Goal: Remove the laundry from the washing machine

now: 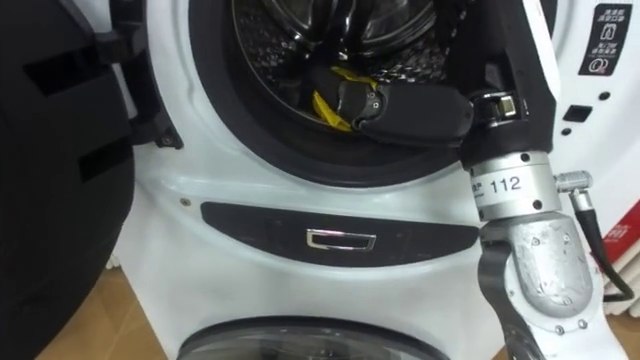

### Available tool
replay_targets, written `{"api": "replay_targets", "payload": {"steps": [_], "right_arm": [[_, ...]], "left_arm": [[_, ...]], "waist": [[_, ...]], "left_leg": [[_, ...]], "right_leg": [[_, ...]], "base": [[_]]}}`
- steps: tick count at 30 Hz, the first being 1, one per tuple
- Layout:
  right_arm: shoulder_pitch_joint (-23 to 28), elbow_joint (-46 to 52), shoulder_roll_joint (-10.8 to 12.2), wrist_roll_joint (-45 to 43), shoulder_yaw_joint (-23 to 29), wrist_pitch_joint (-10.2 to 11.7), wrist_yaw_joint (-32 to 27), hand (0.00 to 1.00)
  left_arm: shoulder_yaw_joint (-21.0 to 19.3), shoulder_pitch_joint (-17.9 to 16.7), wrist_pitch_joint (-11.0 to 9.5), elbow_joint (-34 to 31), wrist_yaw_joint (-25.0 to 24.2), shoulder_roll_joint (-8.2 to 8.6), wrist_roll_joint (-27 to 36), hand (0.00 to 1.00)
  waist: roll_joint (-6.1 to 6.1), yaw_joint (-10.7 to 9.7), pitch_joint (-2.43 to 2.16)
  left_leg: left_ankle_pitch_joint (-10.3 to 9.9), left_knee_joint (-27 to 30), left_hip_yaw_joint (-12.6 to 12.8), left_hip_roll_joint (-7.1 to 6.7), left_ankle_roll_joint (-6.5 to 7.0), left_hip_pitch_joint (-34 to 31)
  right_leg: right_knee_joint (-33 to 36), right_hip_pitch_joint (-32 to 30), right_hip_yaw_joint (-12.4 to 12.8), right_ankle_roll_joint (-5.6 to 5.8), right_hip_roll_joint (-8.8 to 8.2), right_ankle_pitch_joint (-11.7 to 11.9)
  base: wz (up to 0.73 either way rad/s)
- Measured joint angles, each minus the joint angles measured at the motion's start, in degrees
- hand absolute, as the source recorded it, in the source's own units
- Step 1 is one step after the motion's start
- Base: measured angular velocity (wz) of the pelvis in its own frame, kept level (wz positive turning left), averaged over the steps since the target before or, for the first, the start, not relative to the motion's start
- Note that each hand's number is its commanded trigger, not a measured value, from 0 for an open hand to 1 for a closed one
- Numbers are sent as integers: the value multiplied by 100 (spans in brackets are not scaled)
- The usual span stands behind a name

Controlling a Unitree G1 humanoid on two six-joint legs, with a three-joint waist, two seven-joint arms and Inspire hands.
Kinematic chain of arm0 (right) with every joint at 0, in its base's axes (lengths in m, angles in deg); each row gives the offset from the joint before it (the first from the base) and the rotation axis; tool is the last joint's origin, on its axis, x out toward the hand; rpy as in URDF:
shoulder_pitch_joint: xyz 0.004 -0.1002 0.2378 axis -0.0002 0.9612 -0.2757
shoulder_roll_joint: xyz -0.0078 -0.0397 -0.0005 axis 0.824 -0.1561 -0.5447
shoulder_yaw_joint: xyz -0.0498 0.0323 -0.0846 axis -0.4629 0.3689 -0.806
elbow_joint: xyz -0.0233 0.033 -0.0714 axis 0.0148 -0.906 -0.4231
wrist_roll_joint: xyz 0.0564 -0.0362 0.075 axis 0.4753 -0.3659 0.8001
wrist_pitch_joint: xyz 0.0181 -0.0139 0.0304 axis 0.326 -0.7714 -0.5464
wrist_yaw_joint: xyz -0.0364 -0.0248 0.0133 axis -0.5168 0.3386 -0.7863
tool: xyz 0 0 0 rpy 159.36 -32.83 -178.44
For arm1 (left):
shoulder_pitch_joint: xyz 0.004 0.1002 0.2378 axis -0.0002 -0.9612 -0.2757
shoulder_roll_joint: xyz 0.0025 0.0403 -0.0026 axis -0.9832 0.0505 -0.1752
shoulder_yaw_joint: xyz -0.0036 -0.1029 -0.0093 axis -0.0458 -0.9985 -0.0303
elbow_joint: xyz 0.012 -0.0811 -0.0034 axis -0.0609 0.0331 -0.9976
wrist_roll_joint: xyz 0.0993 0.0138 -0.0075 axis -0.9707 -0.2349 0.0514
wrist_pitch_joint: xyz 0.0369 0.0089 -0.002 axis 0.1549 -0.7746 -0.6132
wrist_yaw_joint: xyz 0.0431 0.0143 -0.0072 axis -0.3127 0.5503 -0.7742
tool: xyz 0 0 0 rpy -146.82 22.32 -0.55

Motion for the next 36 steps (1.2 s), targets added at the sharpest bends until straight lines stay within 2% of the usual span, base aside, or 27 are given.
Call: {"api": "replay_targets", "payload": {"steps": [3, 8, 9, 10, 11, 12, 13, 15, 16, 18, 21, 25, 31, 36], "right_arm": [[-32, -289, 0, -594, 0, -105, 175, 0], [-612, -1101, -73, -1324, -102, -279, 396, 0], [-723, -1269, -134, -1486, -104, -390, 463, 0], [-781, -1362, -212, -1645, -104, -500, 550, 0], [-798, -1420, -269, -1730, -104, -513, 605, 0], [-811, -1473, -379, -1844, -111, -617, 706, 0], [-847, -1552, -486, -2043, -154, -694, 803, 0], [-992, -1729, -605, -2356, -262, -804, 958, 0], [-1048, -1754, -630, -2404, -252, -825, 1010, 0], [-1266, -1944, -824, -2438, -303, -823, 1277, 0], [-1419, -2058, -876, -2443, -353, -869, 1546, 0], [-1437, -2031, -949, -2549, -349, -995, 1890, 0], [-1547, -2049, -1179, -3122, -315, -1006, 2564, 0], [-1547, -2090, -1181, -3378, -225, -1128, 2994, 0]], "left_arm": [[-8, 14, 128, 5, 11, -28, 7, 0], [-20, 134, 360, -3, -28, -61, -2, 0], [-91, 163, 386, -18, -46, -64, -5, 0], [-149, 169, 431, -50, -78, -71, -4, 0], [-158, 180, 447, -67, -103, -83, -1, 0], [-177, 208, 463, -97, -161, -119, 7, 0], [-176, 207, 478, -119, -189, -152, 8, 0], [-140, 207, 521, -120, -223, -196, 16, 0], [-122, 204, 537, -120, -243, -207, 16, 0], [-112, 190, 573, -123, -267, -224, 14, 0], [-111, 220, 582, -163, -270, -247, 25, 0], [-126, 204, 611, -222, -284, -266, 23, 0], [-344, 294, 832, -282, -472, -271, -59, 0], [-415, 315, 972, -280, -511, -273, -55, 0]], "waist": [[-60, 50, 7], [-102, 146, 10], [-133, 202, 14], [-186, 250, 0], [-204, 263, 0], [-248, 297, -7], [-310, 330, 4], [-343, 384, 19], [-350, 381, 17], [-350, 363, 23], [-384, 360, 50], [-428, 377, 40], [-426, 357, 39], [-432, 307, 30]], "left_leg": [[-17, 6, -10, 1, -23, -1], [-33, -9, -17, -2, -21, -7], [-33, -5, -19, -3, -21, -20], [-33, 1, -26, -2, -21, -36], [-33, 5, -32, -2, -22, -44], [-32, 17, -69, -5, -23, -57], [-31, 23, -108, -5, -24, -59], [-32, 28, -164, -7, -25, -83], [-32, 29, -172, -7, -25, -88], [-36, 22, -174, -5, -31, -60], [-55, 11, -174, -7, -49, -38], [-66, 47, -211, -7, -64, -48], [-100, 229, -360, -21, -76, -131], [-93, 239, -513, -89, -65, -130]], "right_leg": [[0, -1, -17, -16, 17, -6], [-2, 18, -54, -20, 16, -17], [-1, 8, -69, -21, 14, -24], [-2, -6, -87, -25, 14, -26], [-3, -8, -106, -27, 11, -28], [-2, -5, -137, -29, 8, -29], [1, 3, -148, -33, 8, -38], [-7, 3, -186, -35, 9, -42], [-7, 3, -212, -35, 7, -42], [-11, 31, -237, -39, 4, -47], [-12, 67, -237, -40, 3, -79], [-11, 77, -202, -42, 15, -97], [-10, 84, -334, -52, -17, -102], [8, 171, -485, -26, -70, -131]], "base": [[0], [3], [4], [5], [12], [17], [16], [10], [6], [0], [1], [1], [11], [18]]}}
